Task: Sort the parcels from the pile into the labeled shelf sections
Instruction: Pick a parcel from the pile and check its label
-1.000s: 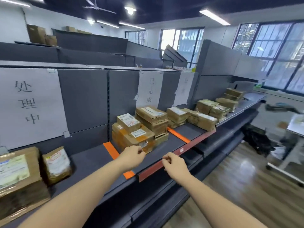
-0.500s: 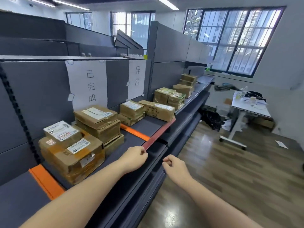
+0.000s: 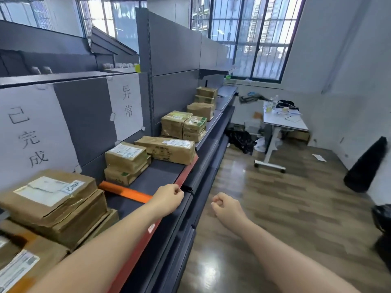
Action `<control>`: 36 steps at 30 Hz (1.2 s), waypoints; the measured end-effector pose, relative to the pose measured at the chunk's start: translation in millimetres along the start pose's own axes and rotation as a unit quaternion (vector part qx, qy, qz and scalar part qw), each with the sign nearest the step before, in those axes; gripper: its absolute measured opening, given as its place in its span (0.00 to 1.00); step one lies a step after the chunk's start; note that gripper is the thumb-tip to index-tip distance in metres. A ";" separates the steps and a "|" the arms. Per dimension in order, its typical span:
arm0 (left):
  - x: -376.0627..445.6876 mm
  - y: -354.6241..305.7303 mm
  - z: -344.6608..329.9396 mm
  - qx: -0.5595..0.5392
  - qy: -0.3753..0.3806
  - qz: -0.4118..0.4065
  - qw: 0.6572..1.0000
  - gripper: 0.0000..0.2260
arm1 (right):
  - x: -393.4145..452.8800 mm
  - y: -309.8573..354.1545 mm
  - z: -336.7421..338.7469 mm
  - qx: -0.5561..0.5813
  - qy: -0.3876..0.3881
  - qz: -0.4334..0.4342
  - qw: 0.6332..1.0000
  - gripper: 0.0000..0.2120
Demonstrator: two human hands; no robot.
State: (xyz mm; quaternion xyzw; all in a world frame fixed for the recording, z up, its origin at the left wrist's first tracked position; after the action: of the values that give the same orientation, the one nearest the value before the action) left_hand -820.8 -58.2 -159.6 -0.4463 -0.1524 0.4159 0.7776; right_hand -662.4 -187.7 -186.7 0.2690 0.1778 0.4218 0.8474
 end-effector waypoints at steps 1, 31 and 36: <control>8.9 -2.5 -3.9 -0.009 0.009 0.000 1.000 0.11 | 7.4 -2.3 2.9 -0.004 0.000 -0.001 1.000 0.06; 272.4 -112.8 -85.4 -0.018 -0.086 -0.009 0.996 0.08 | 302.8 -65.8 91.1 0.004 0.039 0.079 0.996 0.12; 322.2 -120.7 -84.4 -0.001 -0.085 -0.019 0.996 0.08 | 350.1 -64.3 93.2 0.003 0.036 0.077 0.996 0.13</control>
State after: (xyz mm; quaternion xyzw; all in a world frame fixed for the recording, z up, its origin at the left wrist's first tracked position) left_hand -512.1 115.4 -150.6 -0.4074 -0.2264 0.4374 0.7691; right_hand -370.0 35.5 -177.9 0.2689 0.1880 0.4945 0.8048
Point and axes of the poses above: each hand's wrist, its own x-axis towards the middle knuckle, its own z-axis out of the back of the hand, y = z × x, the point moved 4 cm from there along x, towards the middle knuckle, and after that the axes turned 12 degrees about -x, right-handed, at the moved point
